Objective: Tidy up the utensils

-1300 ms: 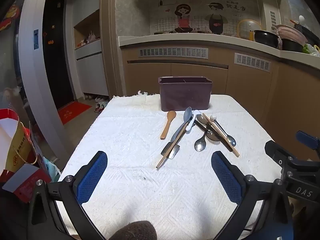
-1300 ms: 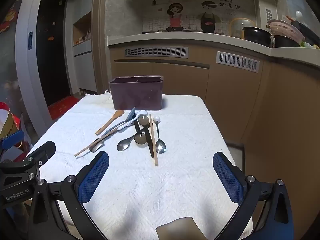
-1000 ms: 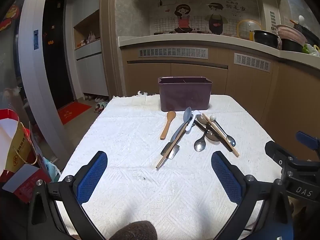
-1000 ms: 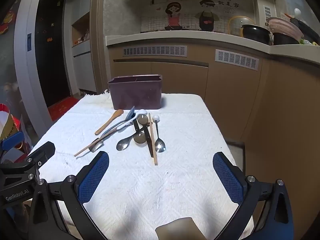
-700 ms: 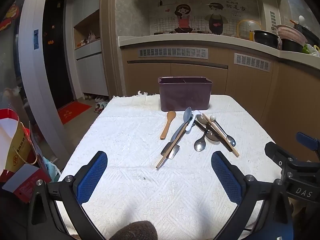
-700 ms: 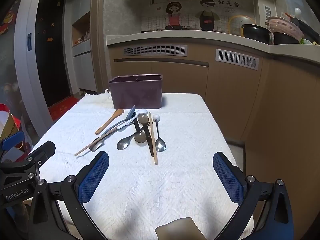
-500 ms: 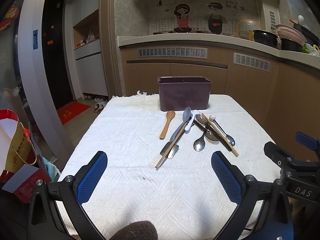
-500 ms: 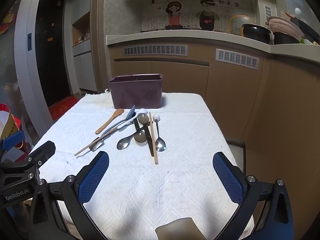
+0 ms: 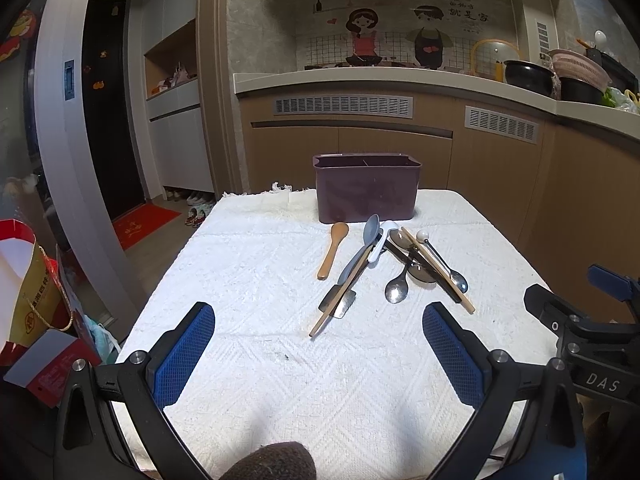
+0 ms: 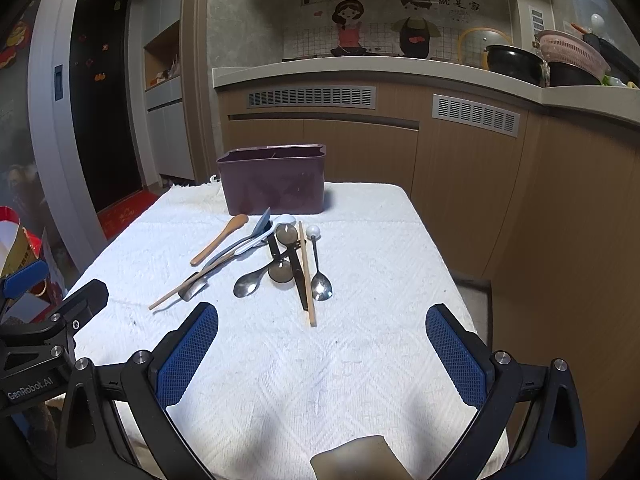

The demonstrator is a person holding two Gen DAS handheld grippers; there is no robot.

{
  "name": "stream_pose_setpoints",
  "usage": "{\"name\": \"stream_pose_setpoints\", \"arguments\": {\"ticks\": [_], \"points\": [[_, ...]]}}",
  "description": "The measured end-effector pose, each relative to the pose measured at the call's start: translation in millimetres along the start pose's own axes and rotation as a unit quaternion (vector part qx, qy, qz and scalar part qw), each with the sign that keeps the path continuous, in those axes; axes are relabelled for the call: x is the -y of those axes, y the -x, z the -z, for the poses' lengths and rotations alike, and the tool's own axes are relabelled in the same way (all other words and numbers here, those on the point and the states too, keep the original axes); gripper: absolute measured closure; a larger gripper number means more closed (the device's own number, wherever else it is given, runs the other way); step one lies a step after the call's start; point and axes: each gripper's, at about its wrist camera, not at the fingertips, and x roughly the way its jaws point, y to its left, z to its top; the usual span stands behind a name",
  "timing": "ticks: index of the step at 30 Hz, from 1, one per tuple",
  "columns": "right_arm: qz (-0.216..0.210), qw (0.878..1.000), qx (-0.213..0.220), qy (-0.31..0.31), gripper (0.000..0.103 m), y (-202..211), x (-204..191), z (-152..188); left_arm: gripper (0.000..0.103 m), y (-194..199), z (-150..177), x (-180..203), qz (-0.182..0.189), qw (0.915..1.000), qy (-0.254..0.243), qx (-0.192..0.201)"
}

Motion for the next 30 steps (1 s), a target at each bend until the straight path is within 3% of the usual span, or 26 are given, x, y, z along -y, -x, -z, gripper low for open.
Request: {"name": "stream_pose_setpoints", "arguments": {"ticks": [30], "points": [[-0.002, 1.0, 0.0, 0.003, 0.0, 1.6, 1.1, -1.1, 0.0, 3.1, -0.5, 1.1, 0.002, 1.0, -0.002, 0.002]]}}
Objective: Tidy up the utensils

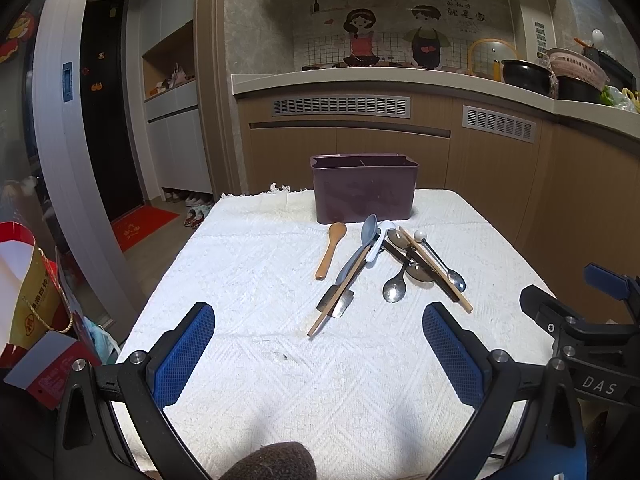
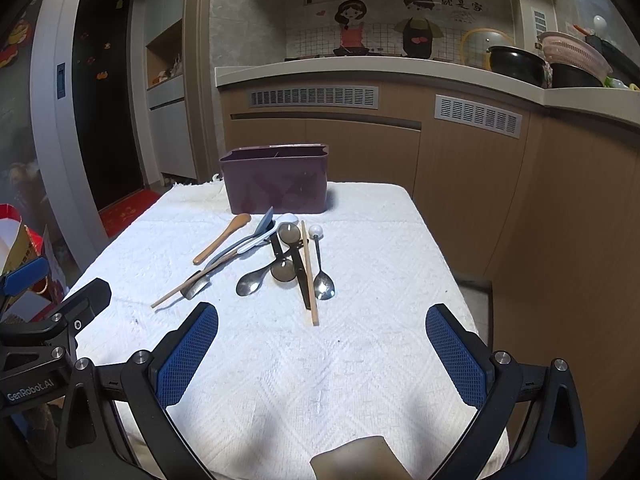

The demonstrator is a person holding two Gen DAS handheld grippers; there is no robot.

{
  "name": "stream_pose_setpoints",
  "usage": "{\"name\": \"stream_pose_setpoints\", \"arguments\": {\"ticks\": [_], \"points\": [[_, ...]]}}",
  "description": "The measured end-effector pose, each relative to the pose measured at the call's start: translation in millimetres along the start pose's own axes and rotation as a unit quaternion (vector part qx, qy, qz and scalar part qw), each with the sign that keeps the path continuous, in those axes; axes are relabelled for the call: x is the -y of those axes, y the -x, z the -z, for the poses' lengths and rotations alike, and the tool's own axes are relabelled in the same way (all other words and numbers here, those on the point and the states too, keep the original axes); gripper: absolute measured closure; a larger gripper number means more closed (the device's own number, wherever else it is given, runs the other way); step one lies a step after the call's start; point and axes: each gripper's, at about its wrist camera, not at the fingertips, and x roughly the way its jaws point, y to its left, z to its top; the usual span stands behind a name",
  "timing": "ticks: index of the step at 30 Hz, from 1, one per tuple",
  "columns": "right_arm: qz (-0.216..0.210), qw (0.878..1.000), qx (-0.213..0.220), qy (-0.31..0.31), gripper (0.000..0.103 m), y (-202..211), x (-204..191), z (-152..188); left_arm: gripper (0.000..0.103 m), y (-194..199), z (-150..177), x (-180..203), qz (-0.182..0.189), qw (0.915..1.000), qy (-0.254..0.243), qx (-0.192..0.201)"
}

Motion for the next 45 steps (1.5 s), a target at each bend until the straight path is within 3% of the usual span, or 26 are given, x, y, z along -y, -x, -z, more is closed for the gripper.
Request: {"name": "stream_pose_setpoints", "arguments": {"ticks": [28, 37, 42, 45], "points": [[-0.002, 1.0, -0.003, 0.0, 0.0, -3, -2, 2, 0.0, -6, 2, -5, -0.001, 0.9999, 0.005, -0.011], [-0.019, 1.0, 0.014, 0.003, 0.0, -14, 2, -6, 0.0, -25, -7, -12, -0.013, 0.9998, 0.009, -0.01], [0.007, 0.999, 0.013, 0.033, 0.0, -29, -2, -15, 0.0, -42, -14, -13, -0.022, 0.9997, -0.004, -0.005], [0.001, 0.999, -0.004, 0.036, 0.0, -46, 0, -23, 0.0, -57, -20, -14, -0.02, 0.9998, -0.006, -0.007]]}}
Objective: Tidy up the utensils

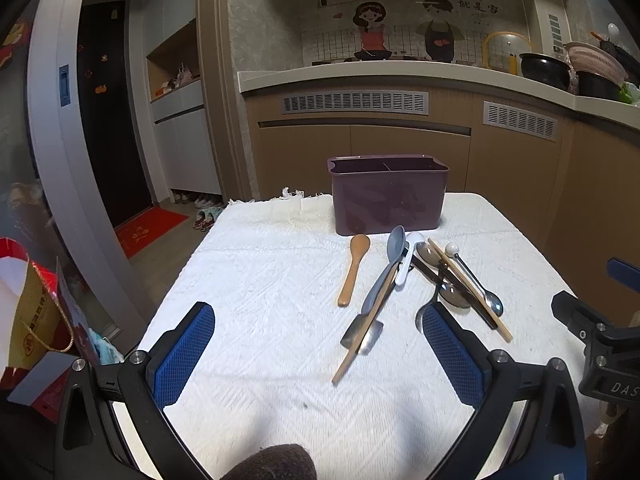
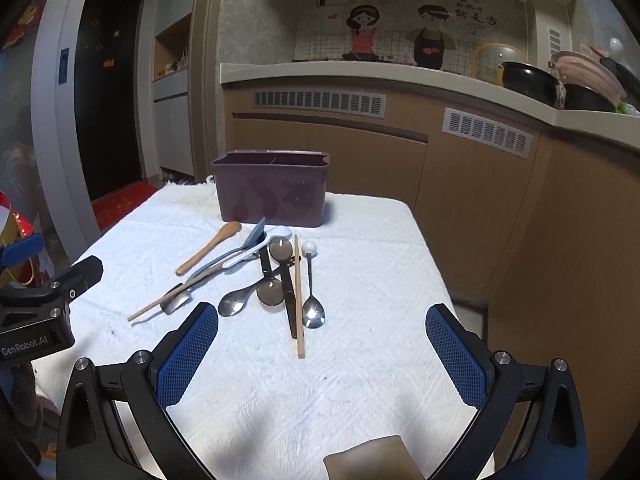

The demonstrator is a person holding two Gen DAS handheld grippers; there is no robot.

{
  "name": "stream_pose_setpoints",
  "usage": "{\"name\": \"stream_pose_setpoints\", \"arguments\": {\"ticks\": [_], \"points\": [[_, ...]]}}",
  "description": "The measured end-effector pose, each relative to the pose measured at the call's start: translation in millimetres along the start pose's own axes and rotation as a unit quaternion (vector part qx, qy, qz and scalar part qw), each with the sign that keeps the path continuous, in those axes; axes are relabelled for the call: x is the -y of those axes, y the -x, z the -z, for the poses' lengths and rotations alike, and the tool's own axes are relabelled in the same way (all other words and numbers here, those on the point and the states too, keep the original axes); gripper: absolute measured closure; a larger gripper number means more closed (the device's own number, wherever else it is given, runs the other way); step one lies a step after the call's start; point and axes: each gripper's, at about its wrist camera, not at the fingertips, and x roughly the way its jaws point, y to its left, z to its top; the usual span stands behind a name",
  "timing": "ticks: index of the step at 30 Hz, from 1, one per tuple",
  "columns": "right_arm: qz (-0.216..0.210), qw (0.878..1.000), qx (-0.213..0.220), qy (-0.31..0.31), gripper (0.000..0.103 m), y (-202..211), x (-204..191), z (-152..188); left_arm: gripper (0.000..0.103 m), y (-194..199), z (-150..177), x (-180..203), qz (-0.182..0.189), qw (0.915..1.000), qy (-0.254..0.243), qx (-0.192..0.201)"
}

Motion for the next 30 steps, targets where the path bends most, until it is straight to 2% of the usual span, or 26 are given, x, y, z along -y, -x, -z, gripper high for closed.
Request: {"name": "stream_pose_setpoints", "arguments": {"ticks": [6, 11, 15, 20, 22, 24, 25, 26, 28, 30], "points": [[-0.004, 1.0, -0.01, 0.013, 0.0, -38, 5, -22, 0.0, -39, -17, 10, 0.018, 0.9992, -0.035, -0.005], [-0.015, 1.0, -0.028, 0.0, 0.0, -72, 19, -39, 0.0, -85, -37, 14, 0.067, 0.996, -0.031, -0.05], [-0.004, 0.999, -0.031, 0.001, 0.0, -92, 30, -48, 0.0, -128, -54, 26, 0.124, 0.9874, -0.046, -0.087], [-0.018, 0.999, -0.047, 0.001, 0.001, -117, 46, -56, 0.0, -171, -61, 52, 0.116, 0.9843, -0.085, -0.103], [-0.026, 0.998, -0.051, 0.001, 0.008, -125, 52, -58, 0.0, -183, -62, 56, 0.13, 0.9804, -0.089, -0.118], [-0.031, 0.998, -0.054, 0.0, 0.014, -132, 58, -60, 0.004, -197, -65, 59, 0.143, 0.9773, -0.083, -0.132], [-0.032, 0.998, -0.056, -0.001, 0.02, -134, 60, -60, 0.012, -203, -67, 60, 0.147, 0.9764, -0.081, -0.136], [-0.036, 0.998, -0.059, -0.004, 0.022, -138, 63, -60, 0.018, -209, -69, 61, 0.152, 0.9752, -0.078, -0.141], [-0.04, 0.997, -0.064, -0.011, 0.022, -143, 67, -59, 0.022, -219, -70, 65, 0.16, 0.972, -0.08, -0.152], [-0.045, 0.996, -0.069, -0.018, 0.022, -147, 69, -56, 0.031, -228, -70, 68, 0.162, 0.9693, -0.084, -0.165]]}}
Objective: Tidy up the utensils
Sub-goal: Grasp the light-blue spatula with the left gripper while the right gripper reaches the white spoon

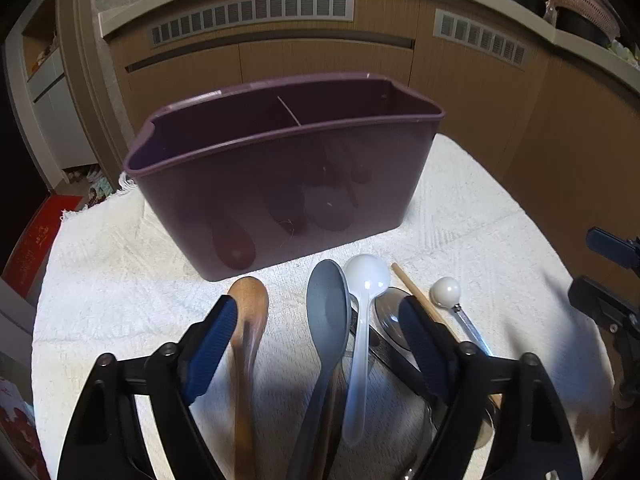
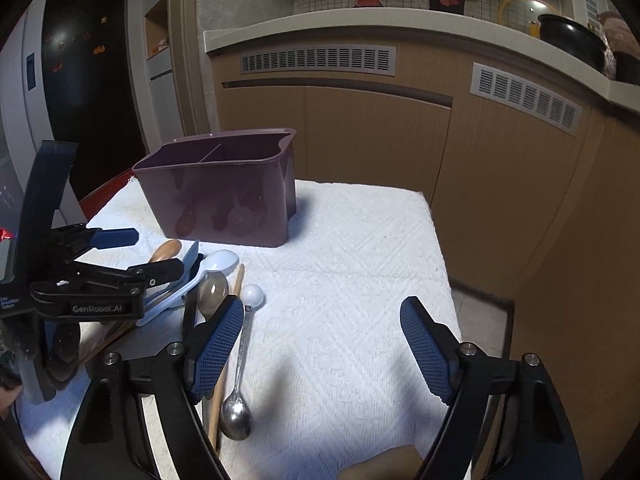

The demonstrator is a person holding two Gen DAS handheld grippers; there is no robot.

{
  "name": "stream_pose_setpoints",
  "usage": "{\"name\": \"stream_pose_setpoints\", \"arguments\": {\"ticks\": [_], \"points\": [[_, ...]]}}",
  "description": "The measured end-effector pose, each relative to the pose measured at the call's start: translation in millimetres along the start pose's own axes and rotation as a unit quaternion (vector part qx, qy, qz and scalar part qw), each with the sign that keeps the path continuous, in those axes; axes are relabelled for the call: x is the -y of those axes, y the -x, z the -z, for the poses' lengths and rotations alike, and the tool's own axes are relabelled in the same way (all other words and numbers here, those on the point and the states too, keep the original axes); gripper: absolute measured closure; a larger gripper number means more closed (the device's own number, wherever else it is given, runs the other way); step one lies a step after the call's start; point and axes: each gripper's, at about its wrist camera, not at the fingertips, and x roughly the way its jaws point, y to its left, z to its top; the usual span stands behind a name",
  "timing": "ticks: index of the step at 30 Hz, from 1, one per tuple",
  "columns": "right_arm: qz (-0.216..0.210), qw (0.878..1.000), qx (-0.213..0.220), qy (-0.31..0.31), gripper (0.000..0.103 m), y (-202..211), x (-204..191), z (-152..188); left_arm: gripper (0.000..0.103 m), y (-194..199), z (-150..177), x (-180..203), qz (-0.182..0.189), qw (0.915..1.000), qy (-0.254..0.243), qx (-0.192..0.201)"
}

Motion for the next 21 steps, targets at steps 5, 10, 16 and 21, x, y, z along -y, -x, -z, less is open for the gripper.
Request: {"name": "stream_pose_setpoints", "arguments": {"ticks": [5, 10, 16, 21], "points": [[-0.016, 1.0, -0.018, -0.014, 0.036, -10, 5, 4, 0.063, -16, -7, 1, 0.03, 0.9992, 0.002, -0.027], [-0.024, 0.999, -0.027, -0.015, 0.036, -14, 5, 8, 0.063, -30, -13, 3, 0.021, 0.9992, -0.003, -0.035], [-0.025, 0.999, -0.028, -0.008, 0.036, -12, 0, 9, 0.075, -40, -15, 2, 0.04, 0.9975, -0.002, -0.058], [-0.027, 0.999, -0.033, -0.002, 0.036, -11, -6, 9, 0.094, -20, -14, -8, 0.041, 0.9984, 0.006, -0.037]]}}
